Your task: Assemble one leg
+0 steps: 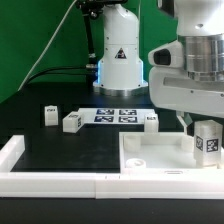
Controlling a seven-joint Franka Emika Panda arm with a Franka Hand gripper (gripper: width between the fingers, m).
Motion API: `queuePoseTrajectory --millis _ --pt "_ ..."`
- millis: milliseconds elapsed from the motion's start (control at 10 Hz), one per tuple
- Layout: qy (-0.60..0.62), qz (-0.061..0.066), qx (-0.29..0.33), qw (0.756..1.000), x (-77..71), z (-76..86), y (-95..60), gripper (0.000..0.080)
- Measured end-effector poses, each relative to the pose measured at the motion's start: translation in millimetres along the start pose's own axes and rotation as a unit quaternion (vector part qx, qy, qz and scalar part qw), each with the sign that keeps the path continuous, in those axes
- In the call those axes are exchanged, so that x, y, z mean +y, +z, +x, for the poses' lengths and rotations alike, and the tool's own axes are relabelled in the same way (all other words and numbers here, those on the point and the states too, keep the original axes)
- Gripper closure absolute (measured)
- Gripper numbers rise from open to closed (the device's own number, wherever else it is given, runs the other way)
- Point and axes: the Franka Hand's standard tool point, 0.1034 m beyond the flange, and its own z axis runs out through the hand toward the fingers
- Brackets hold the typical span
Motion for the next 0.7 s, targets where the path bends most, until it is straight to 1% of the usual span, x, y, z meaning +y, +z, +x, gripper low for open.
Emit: queuePoseTrajectory --millis 200,300,500,700 --pt "-0.123 -0.004 0.002 0.992 0.8 0.6 0.0 0.0150" --pt "-0.230 -0.010 0.005 0.973 3.1 2.9 -0.3 0.0150" --pt "-0.314 -0.011 0.004 0.950 2.4 2.7 -0.6 0.0150" --pt "-0.413 -0.012 0.003 0.911 3.8 3.7 -0.2 0.0150"
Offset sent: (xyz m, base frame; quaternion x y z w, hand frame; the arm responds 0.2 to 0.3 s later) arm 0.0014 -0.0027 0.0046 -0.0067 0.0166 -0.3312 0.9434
